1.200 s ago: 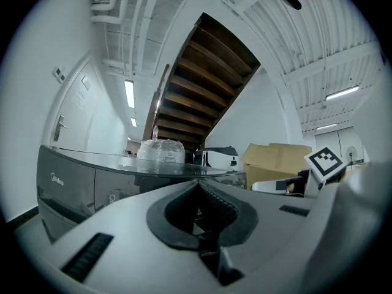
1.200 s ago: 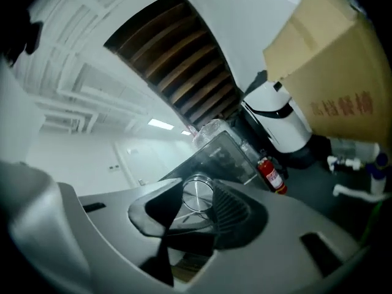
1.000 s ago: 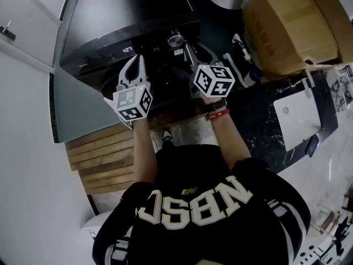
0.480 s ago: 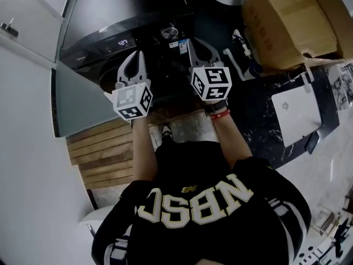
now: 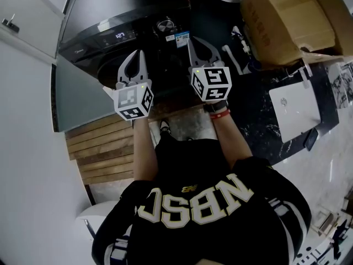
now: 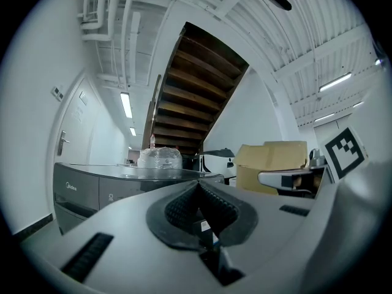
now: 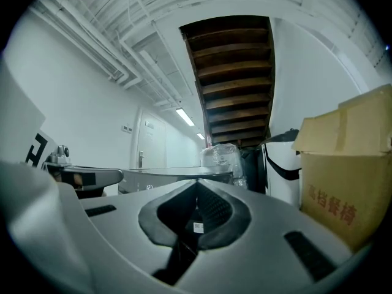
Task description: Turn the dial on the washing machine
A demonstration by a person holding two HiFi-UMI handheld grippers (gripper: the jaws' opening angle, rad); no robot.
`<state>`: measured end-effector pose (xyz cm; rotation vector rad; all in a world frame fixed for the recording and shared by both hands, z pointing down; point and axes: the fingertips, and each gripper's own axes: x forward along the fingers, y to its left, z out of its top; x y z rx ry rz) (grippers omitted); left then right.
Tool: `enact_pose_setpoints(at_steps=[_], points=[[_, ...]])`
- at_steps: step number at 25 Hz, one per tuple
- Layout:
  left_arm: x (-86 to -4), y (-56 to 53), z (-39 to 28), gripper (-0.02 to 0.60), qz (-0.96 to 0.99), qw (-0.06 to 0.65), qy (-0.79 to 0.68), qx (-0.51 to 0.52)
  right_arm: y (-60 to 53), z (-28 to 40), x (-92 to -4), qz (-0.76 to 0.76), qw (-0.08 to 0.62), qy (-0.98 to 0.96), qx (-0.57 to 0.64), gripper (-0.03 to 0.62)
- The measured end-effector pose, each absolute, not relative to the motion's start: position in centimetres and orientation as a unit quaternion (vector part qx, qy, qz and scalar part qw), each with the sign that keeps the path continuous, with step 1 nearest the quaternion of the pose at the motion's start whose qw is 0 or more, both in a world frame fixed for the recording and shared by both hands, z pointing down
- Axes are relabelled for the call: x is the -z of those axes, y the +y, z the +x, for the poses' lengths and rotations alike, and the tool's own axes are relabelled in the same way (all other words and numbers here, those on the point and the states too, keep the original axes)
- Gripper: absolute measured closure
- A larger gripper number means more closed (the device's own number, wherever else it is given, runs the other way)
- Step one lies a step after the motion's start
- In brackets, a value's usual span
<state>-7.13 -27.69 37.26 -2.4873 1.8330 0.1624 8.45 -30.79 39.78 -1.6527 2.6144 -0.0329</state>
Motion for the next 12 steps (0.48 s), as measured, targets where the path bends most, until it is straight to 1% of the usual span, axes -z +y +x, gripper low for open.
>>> enact_pose_setpoints(at_steps=[12], points=[[-37.7, -25.5, -6.4, 0.569, -0.806, 0.029, 0.59, -0.051, -28.3, 9.0, -40.5, -0.531, 0.032, 0.846, 0.024, 0.585]])
